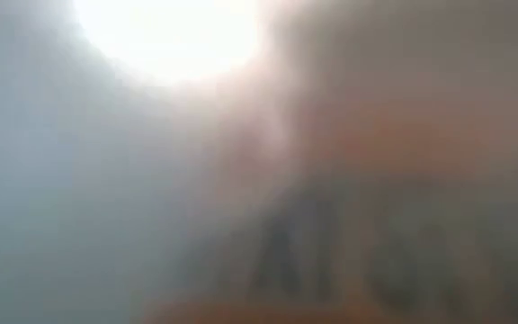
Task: Sort Maruchan noodles
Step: Return to Home Position
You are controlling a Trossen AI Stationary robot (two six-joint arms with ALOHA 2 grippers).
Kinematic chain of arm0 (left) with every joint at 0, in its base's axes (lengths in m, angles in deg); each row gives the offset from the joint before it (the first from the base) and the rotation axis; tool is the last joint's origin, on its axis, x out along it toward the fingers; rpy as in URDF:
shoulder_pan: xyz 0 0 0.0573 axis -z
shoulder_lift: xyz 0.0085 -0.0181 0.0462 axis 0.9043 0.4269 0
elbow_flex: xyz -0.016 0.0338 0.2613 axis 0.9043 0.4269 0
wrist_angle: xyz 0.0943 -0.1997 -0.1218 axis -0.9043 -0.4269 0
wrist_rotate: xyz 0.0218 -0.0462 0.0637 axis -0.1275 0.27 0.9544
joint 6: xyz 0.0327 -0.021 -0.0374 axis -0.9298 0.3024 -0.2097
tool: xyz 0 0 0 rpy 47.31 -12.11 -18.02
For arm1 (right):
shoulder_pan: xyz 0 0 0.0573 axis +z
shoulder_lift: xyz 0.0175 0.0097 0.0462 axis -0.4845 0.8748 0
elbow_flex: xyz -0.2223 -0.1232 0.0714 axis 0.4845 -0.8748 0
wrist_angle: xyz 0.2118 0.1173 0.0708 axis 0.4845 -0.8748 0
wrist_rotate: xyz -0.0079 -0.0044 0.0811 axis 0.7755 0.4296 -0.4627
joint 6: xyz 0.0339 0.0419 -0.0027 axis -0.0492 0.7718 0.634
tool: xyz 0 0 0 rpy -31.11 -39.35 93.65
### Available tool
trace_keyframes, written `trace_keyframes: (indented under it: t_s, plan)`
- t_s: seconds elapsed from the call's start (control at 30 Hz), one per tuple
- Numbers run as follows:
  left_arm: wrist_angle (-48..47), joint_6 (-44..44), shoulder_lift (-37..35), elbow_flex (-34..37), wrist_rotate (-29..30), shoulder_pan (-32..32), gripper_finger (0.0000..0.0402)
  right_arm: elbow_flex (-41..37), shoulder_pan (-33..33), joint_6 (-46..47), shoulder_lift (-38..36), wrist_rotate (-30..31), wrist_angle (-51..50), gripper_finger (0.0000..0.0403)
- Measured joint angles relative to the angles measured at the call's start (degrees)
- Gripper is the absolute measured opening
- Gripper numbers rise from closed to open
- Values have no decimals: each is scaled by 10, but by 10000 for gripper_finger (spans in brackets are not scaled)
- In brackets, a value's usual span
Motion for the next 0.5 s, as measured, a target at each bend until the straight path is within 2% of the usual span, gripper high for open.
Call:
trace_keyframes:
  t_s: [0.13,0.3,0.4,0.5]
  plan:
    - [60,22,-68,78,-9,1,75,-59,40,7,-27,1,71,242]
    - [186,-34,-137,162,-9,1,75,-125,90,14,-45,0,166,242]
    - [285,-110,-170,205,-25,1,75,-155,114,15,-45,0,211,242]
    - [440,-262,-194,251,-102,1,75,-172,131,14,-46,0,220,242]
